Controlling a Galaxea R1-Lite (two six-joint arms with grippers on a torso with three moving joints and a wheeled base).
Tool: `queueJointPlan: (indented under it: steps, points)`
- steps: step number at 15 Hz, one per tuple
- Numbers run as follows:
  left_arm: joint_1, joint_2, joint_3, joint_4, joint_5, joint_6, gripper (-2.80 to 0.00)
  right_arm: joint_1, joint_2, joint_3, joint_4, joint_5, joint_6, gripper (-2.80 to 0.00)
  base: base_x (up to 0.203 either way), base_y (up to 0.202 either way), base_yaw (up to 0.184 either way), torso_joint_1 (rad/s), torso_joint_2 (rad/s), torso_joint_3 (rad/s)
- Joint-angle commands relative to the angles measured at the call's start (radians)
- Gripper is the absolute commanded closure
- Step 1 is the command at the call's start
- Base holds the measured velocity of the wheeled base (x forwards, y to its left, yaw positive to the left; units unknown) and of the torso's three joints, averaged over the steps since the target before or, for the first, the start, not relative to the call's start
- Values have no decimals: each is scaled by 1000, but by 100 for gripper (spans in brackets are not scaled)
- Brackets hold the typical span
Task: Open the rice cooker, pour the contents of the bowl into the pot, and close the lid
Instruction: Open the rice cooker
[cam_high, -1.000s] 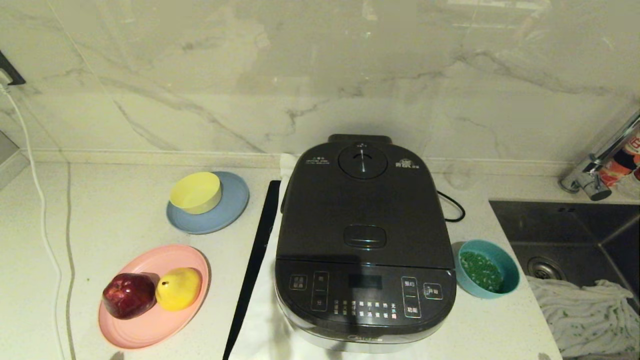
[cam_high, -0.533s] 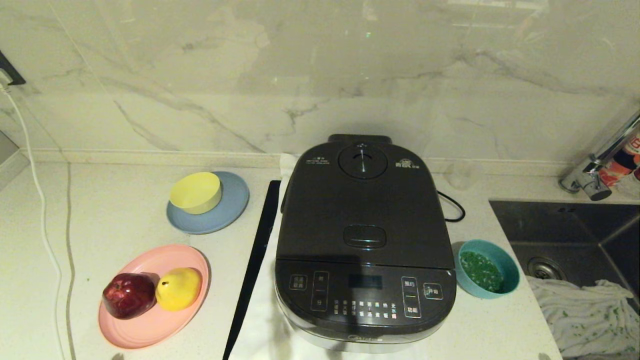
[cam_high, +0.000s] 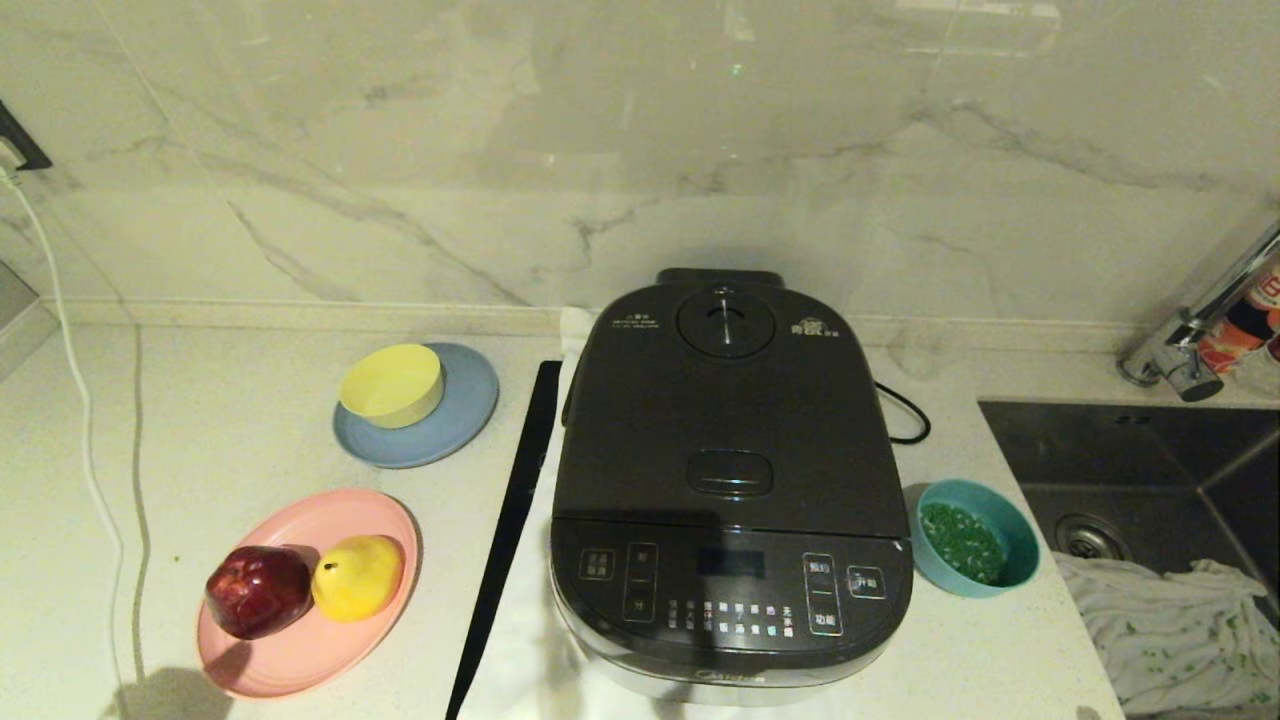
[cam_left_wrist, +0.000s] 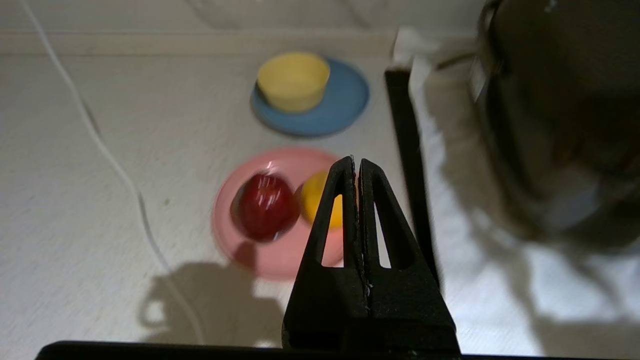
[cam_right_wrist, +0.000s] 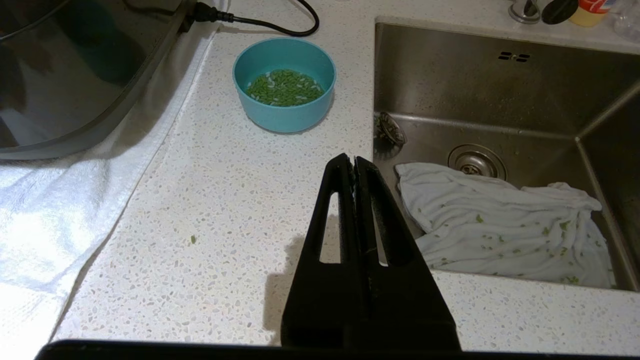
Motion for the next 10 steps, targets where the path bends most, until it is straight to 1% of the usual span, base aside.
queueJointPlan:
  steps: [1,3,4,5,7,8,10]
  points:
    - [-1,285,-168,-9,-9,-72,0,0,0,2,0,0,0,0,0,0,0,0,0,0]
    - [-2,501,-347,-20,-40,-185,0,0,0,2,0,0,-1,0,0,0,0,0,0,0]
    - [-2,603,-443,-22,-69,-242,0,0,0,2,0,0,0,0,0,0,0,0,0,0]
    - [-3,693,-529,-24,-108,-293,0,0,0,2,0,0,0,0,0,0,0,0,0,0]
    - [-22,835,-676,-20,-208,-379,0,0,0,2,0,0,0,0,0,0,0,0,0,0]
    - [-51,890,-754,-2,-249,-423,0,0,0,2,0,0,0,0,0,0,0,0,0,0]
    - [-160,967,-876,65,-307,-492,0,0,0,2,0,0,0,0,0,0,0,0,0,0]
